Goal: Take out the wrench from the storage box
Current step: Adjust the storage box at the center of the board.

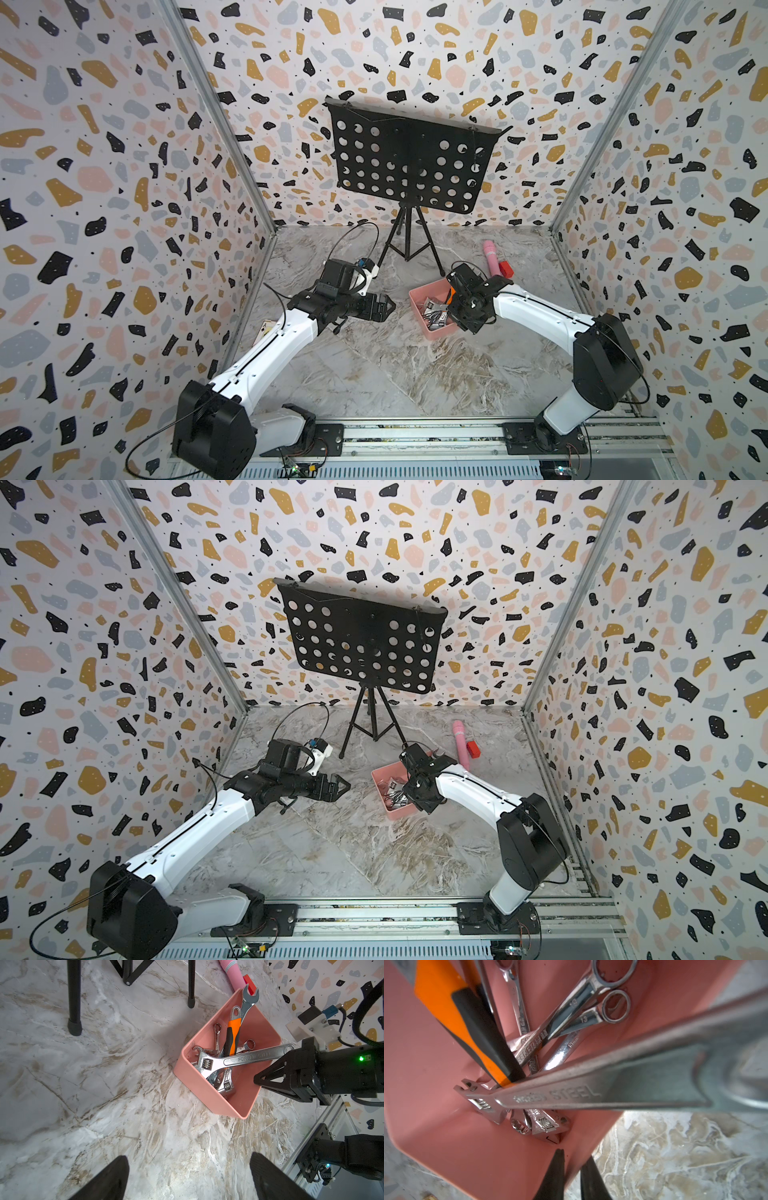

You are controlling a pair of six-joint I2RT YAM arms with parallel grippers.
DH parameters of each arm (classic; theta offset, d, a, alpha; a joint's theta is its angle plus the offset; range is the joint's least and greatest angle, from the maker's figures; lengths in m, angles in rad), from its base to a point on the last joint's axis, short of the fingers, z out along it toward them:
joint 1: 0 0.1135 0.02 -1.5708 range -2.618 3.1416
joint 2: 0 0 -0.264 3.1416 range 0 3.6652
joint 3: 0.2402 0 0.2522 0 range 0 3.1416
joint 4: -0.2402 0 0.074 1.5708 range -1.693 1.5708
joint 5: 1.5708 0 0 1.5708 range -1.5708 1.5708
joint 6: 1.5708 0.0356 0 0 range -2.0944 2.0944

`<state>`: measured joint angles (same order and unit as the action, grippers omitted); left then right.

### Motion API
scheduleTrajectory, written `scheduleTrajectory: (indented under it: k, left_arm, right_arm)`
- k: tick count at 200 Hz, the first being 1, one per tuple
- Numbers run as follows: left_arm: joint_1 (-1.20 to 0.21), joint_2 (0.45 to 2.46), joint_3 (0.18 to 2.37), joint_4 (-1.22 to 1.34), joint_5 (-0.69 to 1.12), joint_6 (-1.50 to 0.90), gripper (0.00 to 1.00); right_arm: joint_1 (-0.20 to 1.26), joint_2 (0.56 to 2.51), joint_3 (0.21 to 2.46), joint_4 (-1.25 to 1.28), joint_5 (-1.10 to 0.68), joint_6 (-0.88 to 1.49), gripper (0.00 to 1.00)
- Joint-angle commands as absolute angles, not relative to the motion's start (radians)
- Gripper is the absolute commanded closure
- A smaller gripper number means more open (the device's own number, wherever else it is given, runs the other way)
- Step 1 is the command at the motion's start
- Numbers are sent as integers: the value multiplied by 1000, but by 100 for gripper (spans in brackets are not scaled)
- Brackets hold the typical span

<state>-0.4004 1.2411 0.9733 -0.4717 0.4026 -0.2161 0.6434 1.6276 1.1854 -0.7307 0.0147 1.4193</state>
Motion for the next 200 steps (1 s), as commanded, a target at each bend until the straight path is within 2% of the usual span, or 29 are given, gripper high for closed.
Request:
scheduleTrajectory:
  k: [1, 27, 62, 145, 200]
  left_arm:
    - [-403, 1247, 964, -470, 412, -190, 5]
    - [-402, 1245, 965, -476, 402, -188, 5]
    - [-403, 1245, 981, -496, 382, -171, 4]
    - [-403, 1213, 996, -553, 313, -149, 3]
    - [-403, 1146, 936, -565, 290, -238, 4]
  right_arm:
    - [649, 1640, 1209, -794, 41, 1376, 92]
    - [649, 1635, 1219, -813, 47, 1346, 100]
    - [649, 1620, 1234, -845, 54, 1249, 100]
    - [654, 1646, 1321, -915, 58, 756, 100]
    - [698, 1673, 1346, -868, -15, 644, 100]
